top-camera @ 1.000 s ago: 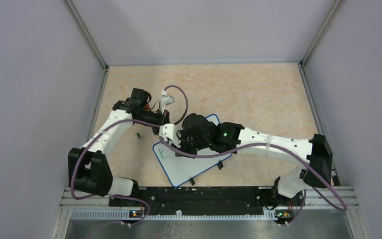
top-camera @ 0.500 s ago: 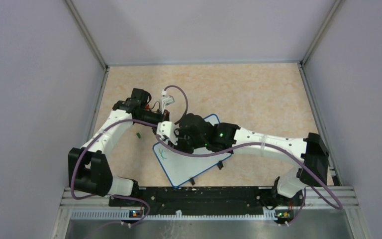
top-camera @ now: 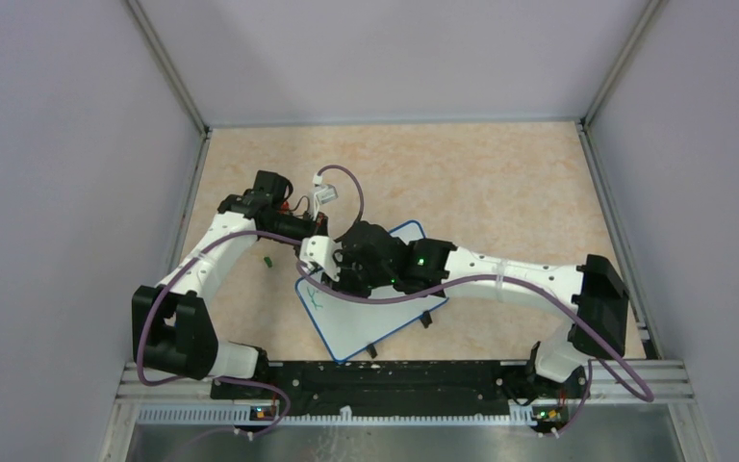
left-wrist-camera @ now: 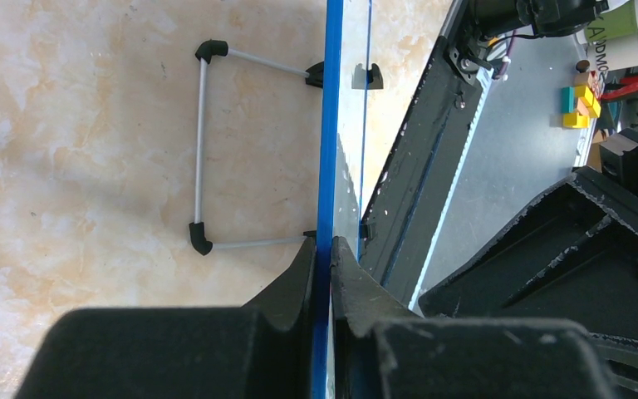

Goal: Write a sentence on the whiteboard

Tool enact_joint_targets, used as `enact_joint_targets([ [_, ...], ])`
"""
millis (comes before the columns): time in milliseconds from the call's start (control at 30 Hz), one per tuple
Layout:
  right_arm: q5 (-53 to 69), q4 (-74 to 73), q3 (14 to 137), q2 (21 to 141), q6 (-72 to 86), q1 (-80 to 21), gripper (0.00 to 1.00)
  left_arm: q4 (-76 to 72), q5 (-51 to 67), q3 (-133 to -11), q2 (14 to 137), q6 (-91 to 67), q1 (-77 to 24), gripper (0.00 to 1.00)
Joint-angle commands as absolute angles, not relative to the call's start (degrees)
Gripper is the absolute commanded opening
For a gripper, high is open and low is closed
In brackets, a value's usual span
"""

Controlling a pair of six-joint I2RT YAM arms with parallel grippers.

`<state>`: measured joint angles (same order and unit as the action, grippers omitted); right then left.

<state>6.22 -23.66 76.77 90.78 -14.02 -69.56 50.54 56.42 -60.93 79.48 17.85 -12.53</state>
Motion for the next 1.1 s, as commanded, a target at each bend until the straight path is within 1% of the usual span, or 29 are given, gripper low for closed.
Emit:
enact_joint_targets([
  [0, 4.4, -21.3, 77.2, 91.0, -14.8, -69.1, 0.00, 50.2, 53.3, -59.8, 79.4, 17.3, -13.5, 0.00],
  [367, 4.1, -22.7, 74.6, 88.2, -14.9, -66.4, 0.00, 50.2, 53.1, -59.8, 79.8, 17.3, -13.5, 0.00],
  [1067, 8.2, -23.4, 72.6, 88.1, -16.0, -68.4, 0.00, 50.2, 53.0, -59.8, 80.0, 17.2, -13.5, 0.00],
])
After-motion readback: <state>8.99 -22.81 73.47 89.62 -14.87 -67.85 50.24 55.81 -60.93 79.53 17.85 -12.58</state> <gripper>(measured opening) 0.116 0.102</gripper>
